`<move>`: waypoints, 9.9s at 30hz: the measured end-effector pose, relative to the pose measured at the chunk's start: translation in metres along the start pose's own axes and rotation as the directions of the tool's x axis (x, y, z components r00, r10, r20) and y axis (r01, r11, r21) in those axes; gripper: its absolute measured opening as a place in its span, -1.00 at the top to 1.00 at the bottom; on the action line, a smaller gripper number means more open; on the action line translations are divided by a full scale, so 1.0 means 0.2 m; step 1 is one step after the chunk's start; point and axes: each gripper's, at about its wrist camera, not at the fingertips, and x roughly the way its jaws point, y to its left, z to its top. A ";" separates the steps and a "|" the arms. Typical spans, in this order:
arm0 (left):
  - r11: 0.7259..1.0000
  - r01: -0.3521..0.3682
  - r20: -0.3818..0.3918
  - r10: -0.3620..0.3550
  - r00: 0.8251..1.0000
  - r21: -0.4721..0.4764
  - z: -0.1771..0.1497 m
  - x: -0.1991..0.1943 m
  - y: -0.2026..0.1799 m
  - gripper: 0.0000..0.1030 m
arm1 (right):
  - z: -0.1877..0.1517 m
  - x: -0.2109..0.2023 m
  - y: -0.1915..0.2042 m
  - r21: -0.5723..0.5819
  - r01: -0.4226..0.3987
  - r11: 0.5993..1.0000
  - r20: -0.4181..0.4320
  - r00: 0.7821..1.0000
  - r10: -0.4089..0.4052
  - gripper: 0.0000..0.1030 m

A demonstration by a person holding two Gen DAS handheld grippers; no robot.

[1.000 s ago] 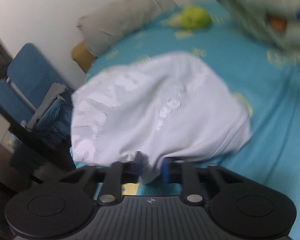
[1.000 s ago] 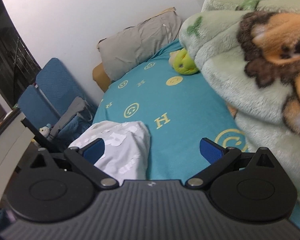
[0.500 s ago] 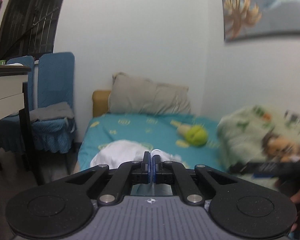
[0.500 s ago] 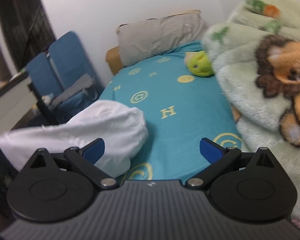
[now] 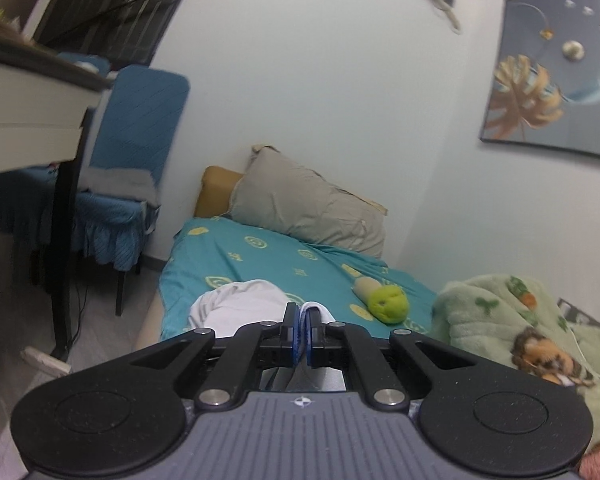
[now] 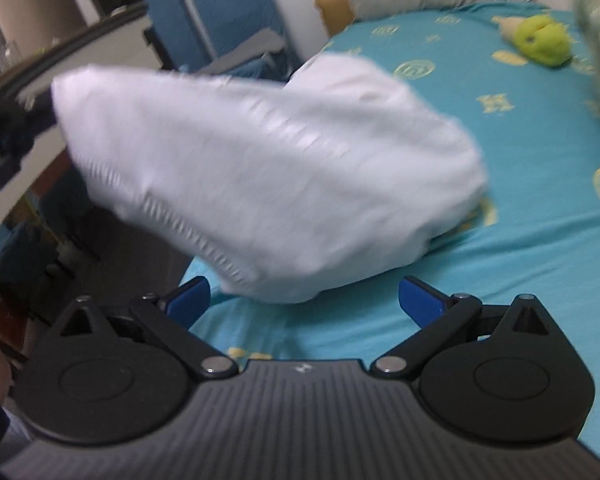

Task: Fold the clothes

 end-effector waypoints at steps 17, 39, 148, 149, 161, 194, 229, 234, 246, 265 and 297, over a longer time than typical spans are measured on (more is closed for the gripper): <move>0.996 -0.034 -0.108 0.025 0.994 -0.083 -0.12 0.28 0.21 0.90 | 0.12 -0.19 -0.11 0.083 0.274 0.958 0.255 0.924 -0.286 0.22; 0.971 0.087 -0.009 -0.091 0.996 -0.222 -0.10 0.18 0.22 0.94 | 0.19 -0.25 -0.36 0.248 0.304 0.920 0.271 0.890 -0.367 0.56; 0.833 -0.537 0.270 0.491 0.828 0.132 1.21 0.52 -0.43 -1.00 | 1.46 -0.91 -0.24 0.077 0.356 0.931 0.552 0.763 -0.337 -0.68; 0.832 -0.538 0.251 0.496 0.831 0.138 1.17 0.67 -0.38 -1.00 | 1.50 -0.79 -0.29 0.078 0.370 0.926 0.542 0.764 -0.351 -0.68; 0.851 -0.447 -0.122 0.492 0.862 0.276 0.22 2.36 0.34 -0.99 | 1.64 0.79 -1.14 0.080 0.393 0.916 0.230 0.887 -0.401 -0.67; 0.970 -0.232 -0.202 0.243 0.949 0.078 0.16 0.77 0.31 -0.99 | 0.84 -0.23 -0.49 0.042 0.131 0.990 0.304 0.943 -0.138 -0.71; 0.683 -0.422 -0.449 0.152 0.880 -0.597 -0.46 1.05 1.40 -0.69 | 0.45 -0.22 -0.63 0.316 0.119 0.941 0.219 0.956 -0.194 -0.70; 0.678 -0.380 -0.407 0.130 0.904 -0.629 -0.44 1.07 1.39 -0.24 | 0.46 -0.16 -0.69 0.353 0.109 0.929 0.187 0.965 -0.184 -0.70; 0.812 -0.360 -0.288 0.248 0.925 -0.459 -0.18 1.02 1.19 0.93 | 0.46 -0.18 -0.71 0.351 0.123 0.928 0.193 0.961 -0.201 -0.70; 0.747 -0.662 -0.306 0.619 0.724 -0.055 0.33 1.58 1.11 0.28 | 0.50 -0.10 -0.72 0.284 0.206 0.936 0.190 0.945 -0.266 -0.70; 0.928 -0.248 -0.815 0.365 0.451 0.278 -0.35 0.14 0.04 0.75 | 0.37 -0.50 -0.57 0.228 0.227 0.947 0.293 0.911 -0.289 -0.70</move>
